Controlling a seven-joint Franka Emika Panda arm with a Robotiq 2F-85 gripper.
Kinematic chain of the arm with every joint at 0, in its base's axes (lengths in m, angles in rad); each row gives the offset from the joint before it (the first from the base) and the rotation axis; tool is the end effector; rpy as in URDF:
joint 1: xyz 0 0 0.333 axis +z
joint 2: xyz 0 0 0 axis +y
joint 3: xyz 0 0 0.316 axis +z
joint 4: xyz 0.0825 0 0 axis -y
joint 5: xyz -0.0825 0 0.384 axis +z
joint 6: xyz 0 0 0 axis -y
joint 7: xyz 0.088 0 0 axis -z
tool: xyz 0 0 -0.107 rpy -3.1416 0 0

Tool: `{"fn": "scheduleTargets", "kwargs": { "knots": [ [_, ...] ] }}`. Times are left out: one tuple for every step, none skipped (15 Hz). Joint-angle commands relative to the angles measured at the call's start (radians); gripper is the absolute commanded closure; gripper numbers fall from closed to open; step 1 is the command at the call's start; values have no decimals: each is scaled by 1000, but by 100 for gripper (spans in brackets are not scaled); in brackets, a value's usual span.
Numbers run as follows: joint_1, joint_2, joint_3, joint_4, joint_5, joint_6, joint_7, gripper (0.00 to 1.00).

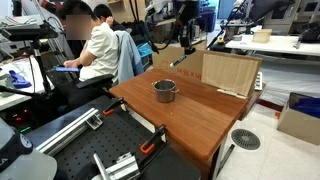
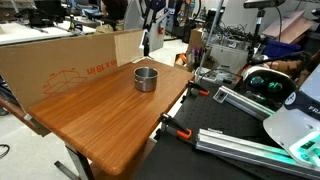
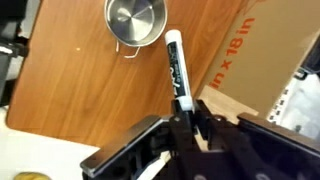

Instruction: Put the marker in the pot on the table

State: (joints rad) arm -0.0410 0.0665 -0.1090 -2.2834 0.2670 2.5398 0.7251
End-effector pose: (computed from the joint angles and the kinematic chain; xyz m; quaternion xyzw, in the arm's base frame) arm 0.5343 -0.0837 0.3432 -0.8509 0.5102 -0.0674 0.1053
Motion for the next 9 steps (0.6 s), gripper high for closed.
{"fn": "scheduleTargets", "kwargs": {
  "knots": [
    [-40, 16, -4, 34, 91, -95, -124, 95],
    [-50, 34, -7, 43, 99, -118, -145, 95],
    [-59, 49, -10, 49, 108, -132, -170, 95],
    [-67, 75, -12, 61, 128, -142, -200, 95],
    [-76, 94, -12, 70, 153, -158, -228, 95],
    [-86, 125, -12, 89, 177, -174, -255, 95],
    [-93, 146, -14, 103, 191, -185, -269, 95],
    [-103, 175, -13, 126, 209, -193, -290, 95],
    [-113, 199, -13, 148, 224, -200, -304, 95]
  ]
}}
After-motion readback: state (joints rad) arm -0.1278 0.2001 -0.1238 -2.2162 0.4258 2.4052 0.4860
